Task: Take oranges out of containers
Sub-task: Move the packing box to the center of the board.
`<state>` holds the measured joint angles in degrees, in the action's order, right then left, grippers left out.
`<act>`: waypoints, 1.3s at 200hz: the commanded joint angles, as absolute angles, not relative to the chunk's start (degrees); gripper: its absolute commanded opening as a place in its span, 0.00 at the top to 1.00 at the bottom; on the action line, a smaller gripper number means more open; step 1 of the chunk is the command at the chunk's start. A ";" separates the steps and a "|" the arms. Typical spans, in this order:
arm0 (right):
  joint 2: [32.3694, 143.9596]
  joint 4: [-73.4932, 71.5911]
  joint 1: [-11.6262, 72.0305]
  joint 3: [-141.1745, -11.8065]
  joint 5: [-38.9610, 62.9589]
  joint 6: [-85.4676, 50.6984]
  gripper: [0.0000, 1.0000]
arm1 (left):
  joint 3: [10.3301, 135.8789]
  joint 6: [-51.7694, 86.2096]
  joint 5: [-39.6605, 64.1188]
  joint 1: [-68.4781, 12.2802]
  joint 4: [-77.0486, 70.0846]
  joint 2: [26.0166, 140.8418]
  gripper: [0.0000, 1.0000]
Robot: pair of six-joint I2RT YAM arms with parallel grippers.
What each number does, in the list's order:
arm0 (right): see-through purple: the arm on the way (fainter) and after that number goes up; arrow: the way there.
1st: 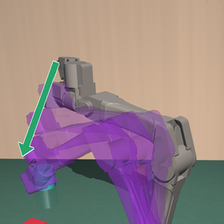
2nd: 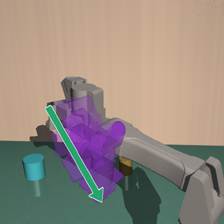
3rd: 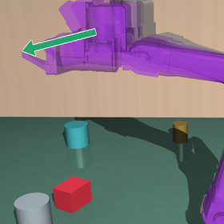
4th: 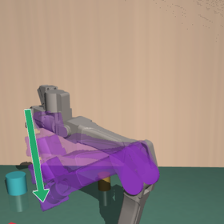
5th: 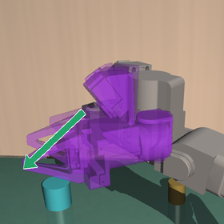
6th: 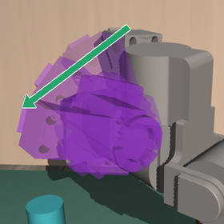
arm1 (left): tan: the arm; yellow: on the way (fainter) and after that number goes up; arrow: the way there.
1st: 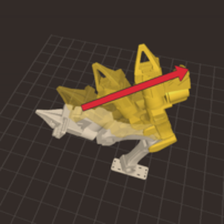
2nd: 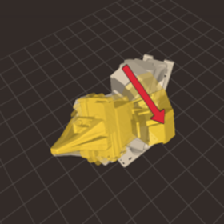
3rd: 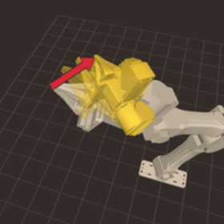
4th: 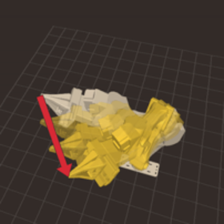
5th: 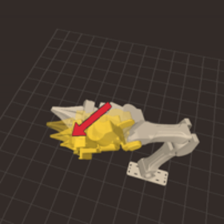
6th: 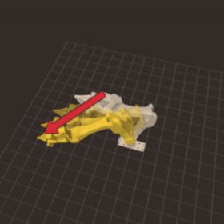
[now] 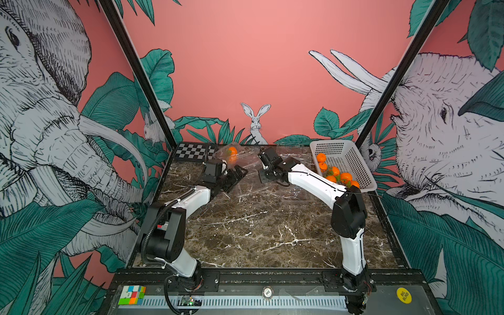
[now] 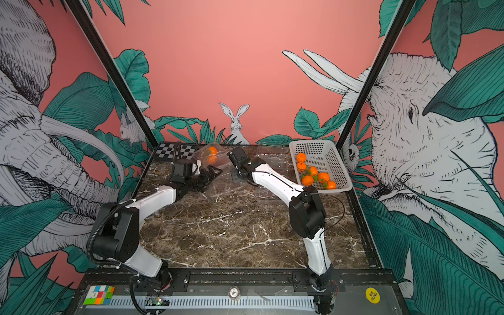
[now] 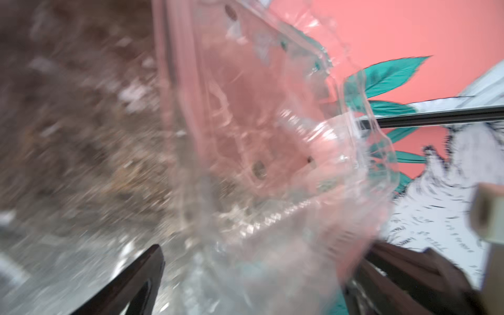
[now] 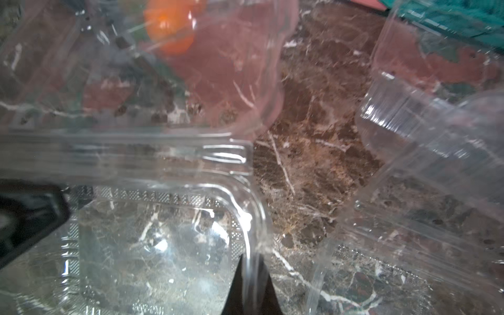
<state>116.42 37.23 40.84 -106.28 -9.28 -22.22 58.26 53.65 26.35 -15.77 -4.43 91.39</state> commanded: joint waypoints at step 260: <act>144.38 47.21 30.67 -148.58 -12.23 -26.89 0.61 | 99.66 36.29 23.62 -9.66 12.29 115.64 0.01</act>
<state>145.69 48.58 30.48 -146.65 -13.47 -26.61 96.40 38.96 25.39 -9.85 12.99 116.14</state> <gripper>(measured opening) 0.357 0.991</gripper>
